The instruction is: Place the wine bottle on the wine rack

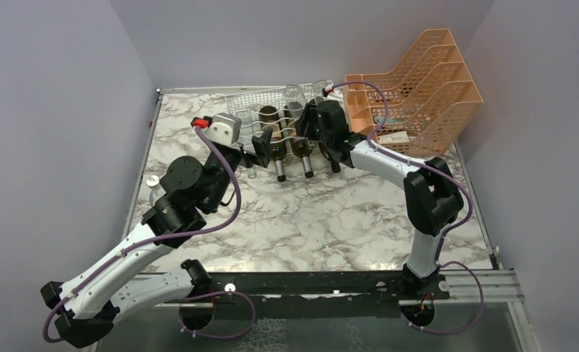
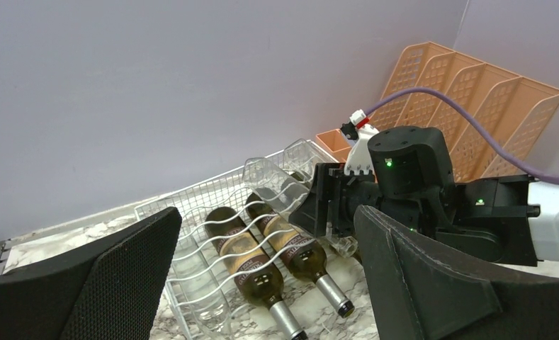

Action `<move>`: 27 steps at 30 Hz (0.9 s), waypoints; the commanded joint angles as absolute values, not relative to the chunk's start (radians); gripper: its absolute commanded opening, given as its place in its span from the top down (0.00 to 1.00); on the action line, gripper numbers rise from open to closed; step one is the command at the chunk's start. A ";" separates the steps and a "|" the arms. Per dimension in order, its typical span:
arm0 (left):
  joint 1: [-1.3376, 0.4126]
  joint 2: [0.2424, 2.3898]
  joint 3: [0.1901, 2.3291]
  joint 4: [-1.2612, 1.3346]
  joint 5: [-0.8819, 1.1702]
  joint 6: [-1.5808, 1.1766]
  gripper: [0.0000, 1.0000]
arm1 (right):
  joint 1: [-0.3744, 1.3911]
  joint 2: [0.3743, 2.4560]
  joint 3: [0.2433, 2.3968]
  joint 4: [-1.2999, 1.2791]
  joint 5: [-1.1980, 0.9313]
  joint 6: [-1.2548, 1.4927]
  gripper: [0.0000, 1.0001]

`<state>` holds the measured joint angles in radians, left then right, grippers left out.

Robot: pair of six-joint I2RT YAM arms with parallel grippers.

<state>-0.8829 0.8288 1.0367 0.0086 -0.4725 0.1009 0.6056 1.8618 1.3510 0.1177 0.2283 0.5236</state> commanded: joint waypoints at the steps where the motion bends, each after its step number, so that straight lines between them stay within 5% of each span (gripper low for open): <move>1: -0.882 0.828 1.053 0.007 -0.492 0.087 0.01 | 0.617 1.881 1.413 0.211 0.303 0.552 0.94; 10: -0.881 0.832 1.052 0.002 -0.494 0.090 0.01 | 0.617 1.910 1.436 0.155 0.283 0.552 0.37; 21: -0.881 0.839 1.095 -0.017 -0.513 0.113 0.01 | 0.617 1.862 1.474 0.044 0.299 0.508 0.16; 27: -0.882 0.837 1.147 -0.021 -0.532 0.138 0.01 | 0.618 1.757 1.422 0.056 0.168 0.460 0.14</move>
<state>-0.8829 0.8444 1.0851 -0.0235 -0.4927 0.1131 0.6136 1.8687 1.4456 0.0525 0.2531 0.5068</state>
